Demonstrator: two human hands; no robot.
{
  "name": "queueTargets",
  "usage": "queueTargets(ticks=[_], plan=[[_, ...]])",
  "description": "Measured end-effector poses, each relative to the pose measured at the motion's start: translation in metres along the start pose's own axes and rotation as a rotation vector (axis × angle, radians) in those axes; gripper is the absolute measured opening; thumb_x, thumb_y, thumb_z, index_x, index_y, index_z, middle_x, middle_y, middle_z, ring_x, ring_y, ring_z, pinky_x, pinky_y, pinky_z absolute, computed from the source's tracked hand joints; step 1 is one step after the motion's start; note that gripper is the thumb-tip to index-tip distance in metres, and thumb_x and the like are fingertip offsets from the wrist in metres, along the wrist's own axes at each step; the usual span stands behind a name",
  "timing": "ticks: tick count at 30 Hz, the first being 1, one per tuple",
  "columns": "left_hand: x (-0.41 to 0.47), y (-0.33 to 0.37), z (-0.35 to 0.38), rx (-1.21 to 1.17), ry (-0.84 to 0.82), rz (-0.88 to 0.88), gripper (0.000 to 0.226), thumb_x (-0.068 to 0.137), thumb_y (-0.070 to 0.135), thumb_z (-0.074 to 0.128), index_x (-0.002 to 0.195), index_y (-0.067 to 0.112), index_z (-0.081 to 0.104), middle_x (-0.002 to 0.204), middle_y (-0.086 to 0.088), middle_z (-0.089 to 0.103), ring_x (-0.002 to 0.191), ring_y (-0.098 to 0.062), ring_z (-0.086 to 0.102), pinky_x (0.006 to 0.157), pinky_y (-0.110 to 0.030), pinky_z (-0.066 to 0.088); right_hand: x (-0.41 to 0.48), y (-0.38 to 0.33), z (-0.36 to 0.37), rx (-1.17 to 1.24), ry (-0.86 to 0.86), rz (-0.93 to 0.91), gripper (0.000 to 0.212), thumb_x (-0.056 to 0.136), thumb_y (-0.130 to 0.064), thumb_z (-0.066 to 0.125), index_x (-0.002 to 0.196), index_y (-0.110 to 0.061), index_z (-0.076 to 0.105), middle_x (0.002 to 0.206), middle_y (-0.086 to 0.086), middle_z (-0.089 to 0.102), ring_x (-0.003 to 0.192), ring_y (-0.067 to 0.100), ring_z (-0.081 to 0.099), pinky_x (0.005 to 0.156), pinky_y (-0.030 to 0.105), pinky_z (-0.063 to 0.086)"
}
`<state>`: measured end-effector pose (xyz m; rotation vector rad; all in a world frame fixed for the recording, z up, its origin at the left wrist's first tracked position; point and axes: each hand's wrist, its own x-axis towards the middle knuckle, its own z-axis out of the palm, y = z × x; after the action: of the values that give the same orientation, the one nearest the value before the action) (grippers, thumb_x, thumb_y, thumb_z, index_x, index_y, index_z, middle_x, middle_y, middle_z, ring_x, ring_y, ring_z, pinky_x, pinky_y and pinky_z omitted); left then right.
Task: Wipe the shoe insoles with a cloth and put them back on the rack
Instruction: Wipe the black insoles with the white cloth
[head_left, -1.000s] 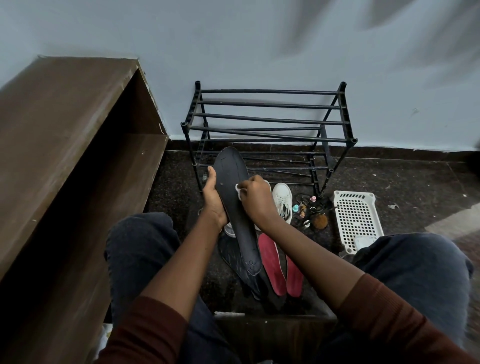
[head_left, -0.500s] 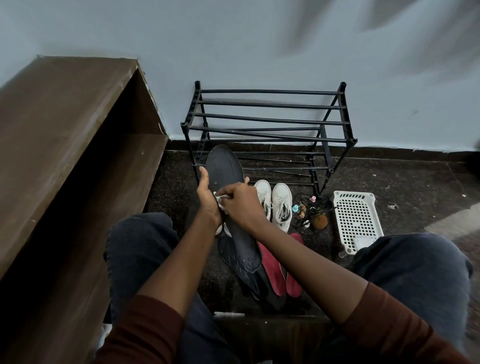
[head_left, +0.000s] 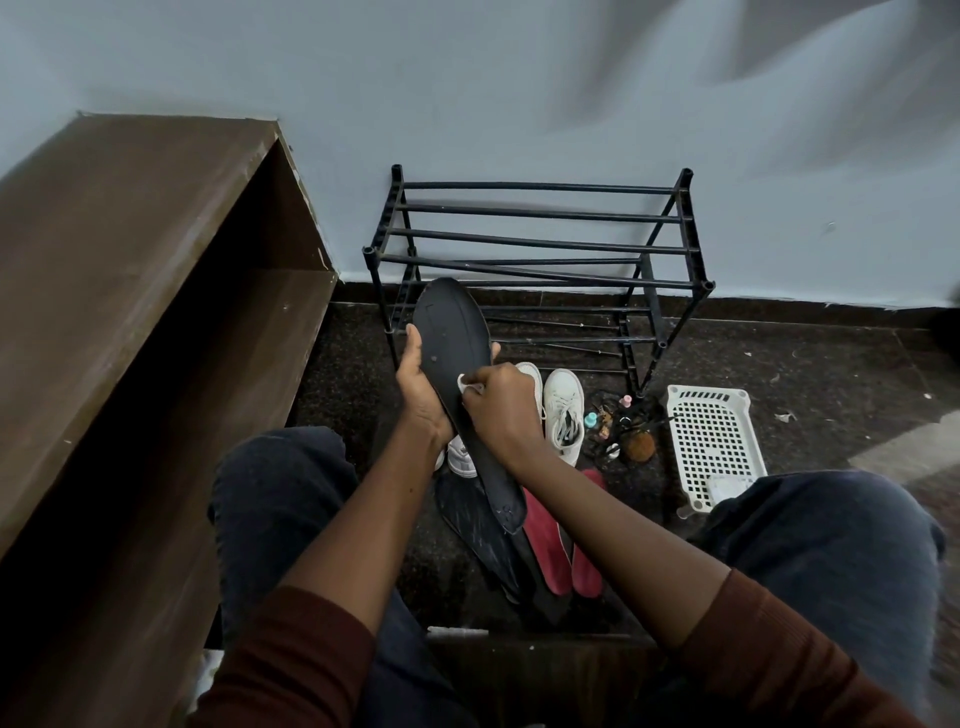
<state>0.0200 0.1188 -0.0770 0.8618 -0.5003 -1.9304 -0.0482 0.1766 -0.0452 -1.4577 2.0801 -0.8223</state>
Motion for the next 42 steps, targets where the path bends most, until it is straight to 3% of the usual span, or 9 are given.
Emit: queueTargets(ticks=[4, 8, 13, 16, 20, 25, 30, 33, 42], plan=[[0.005, 0.003, -0.002, -0.067, 0.054, 0.091, 0.059, 0.094, 0.055, 0.036, 0.104, 0.008, 0.070, 0.105, -0.017, 0.068, 0.090, -0.033, 0.066, 0.098, -0.049, 0.045, -0.009, -0.012, -0.003, 0.125, -0.074, -0.030, 0.026, 0.082, -0.005, 0.055, 0.102, -0.006, 0.072, 0.104, 0.012, 0.070, 0.100, 0.021, 0.063, 0.082, 0.012, 0.038], [0.008, 0.005, -0.007, -0.067, 0.022, 0.083, 0.064, 0.094, 0.056, 0.032, 0.086, 0.012, 0.078, 0.094, -0.015, 0.072, 0.090, -0.033, 0.065, 0.103, -0.052, 0.038, -0.008, -0.011, -0.004, 0.101, -0.098, -0.083, 0.024, 0.081, -0.006, 0.058, 0.100, -0.007, 0.072, 0.104, 0.013, 0.070, 0.099, 0.023, 0.062, 0.087, 0.020, 0.041], [0.011, 0.008, -0.011, -0.064, -0.010, 0.051, 0.070, 0.092, 0.062, 0.030, 0.101, 0.007, 0.072, 0.101, -0.018, 0.067, 0.093, -0.034, 0.061, 0.094, -0.045, 0.044, 0.006, 0.010, -0.003, -0.025, -0.070, -0.061, 0.025, 0.084, -0.004, 0.055, 0.104, -0.003, 0.070, 0.107, 0.023, 0.061, 0.100, 0.033, 0.057, 0.086, 0.028, 0.039], [0.012, 0.010, -0.013, -0.056, -0.024, 0.035, 0.071, 0.091, 0.063, 0.029, 0.111, 0.005, 0.063, 0.104, -0.019, 0.063, 0.095, -0.034, 0.059, 0.088, -0.042, 0.047, 0.010, 0.017, -0.004, 0.025, -0.042, -0.017, 0.024, 0.080, -0.008, 0.061, 0.102, -0.008, 0.071, 0.101, 0.015, 0.062, 0.092, 0.025, 0.058, 0.071, 0.013, 0.029], [0.009, 0.007, -0.012, -0.038, 0.002, 0.036, 0.069, 0.091, 0.062, 0.030, 0.113, 0.004, 0.061, 0.104, -0.019, 0.062, 0.095, -0.033, 0.058, 0.087, -0.042, 0.047, 0.010, 0.018, -0.002, 0.227, -0.046, 0.083, 0.016, 0.073, -0.006, 0.066, 0.086, -0.013, 0.073, 0.064, 0.000, 0.053, 0.059, 0.010, 0.047, 0.065, 0.022, 0.034], [0.005, 0.005, -0.007, 0.061, 0.058, 0.011, 0.070, 0.090, 0.065, 0.033, 0.109, 0.004, 0.062, 0.098, -0.015, 0.066, 0.088, -0.026, 0.063, 0.086, -0.037, 0.051, 0.014, 0.017, -0.005, 0.227, 0.035, 0.058, 0.017, 0.074, -0.004, 0.064, 0.088, -0.008, 0.073, 0.060, -0.013, 0.049, 0.059, 0.006, 0.047, 0.064, 0.016, 0.031], [-0.003, -0.006, -0.005, 0.121, -0.013, -0.089, 0.056, 0.096, 0.054, 0.031, 0.103, 0.010, 0.064, 0.089, -0.007, 0.073, 0.080, -0.020, 0.071, 0.071, -0.029, 0.058, 0.022, 0.014, -0.004, 0.203, 0.079, 0.062, 0.024, 0.078, -0.007, 0.063, 0.100, -0.008, 0.071, 0.096, 0.007, 0.061, 0.090, 0.021, 0.058, 0.078, 0.017, 0.035], [-0.003, -0.006, -0.004, 0.055, -0.027, -0.100, 0.061, 0.096, 0.059, 0.026, 0.111, 0.013, 0.063, 0.101, -0.007, 0.072, 0.093, -0.021, 0.067, 0.086, -0.035, 0.053, 0.024, 0.013, -0.001, 0.077, 0.078, 0.047, 0.031, 0.085, -0.009, 0.055, 0.114, -0.004, 0.063, 0.114, 0.018, 0.056, 0.103, 0.030, 0.055, 0.089, 0.027, 0.038], [0.003, -0.007, -0.003, 0.001, -0.017, -0.091, 0.082, 0.087, 0.075, 0.021, 0.113, 0.012, 0.066, 0.122, -0.012, 0.062, 0.115, -0.031, 0.058, 0.104, -0.047, 0.041, 0.010, -0.002, 0.009, -0.075, -0.023, -0.117, 0.025, 0.089, -0.006, 0.048, 0.106, 0.000, 0.066, 0.109, 0.022, 0.060, 0.101, 0.036, 0.056, 0.086, 0.040, 0.045]])
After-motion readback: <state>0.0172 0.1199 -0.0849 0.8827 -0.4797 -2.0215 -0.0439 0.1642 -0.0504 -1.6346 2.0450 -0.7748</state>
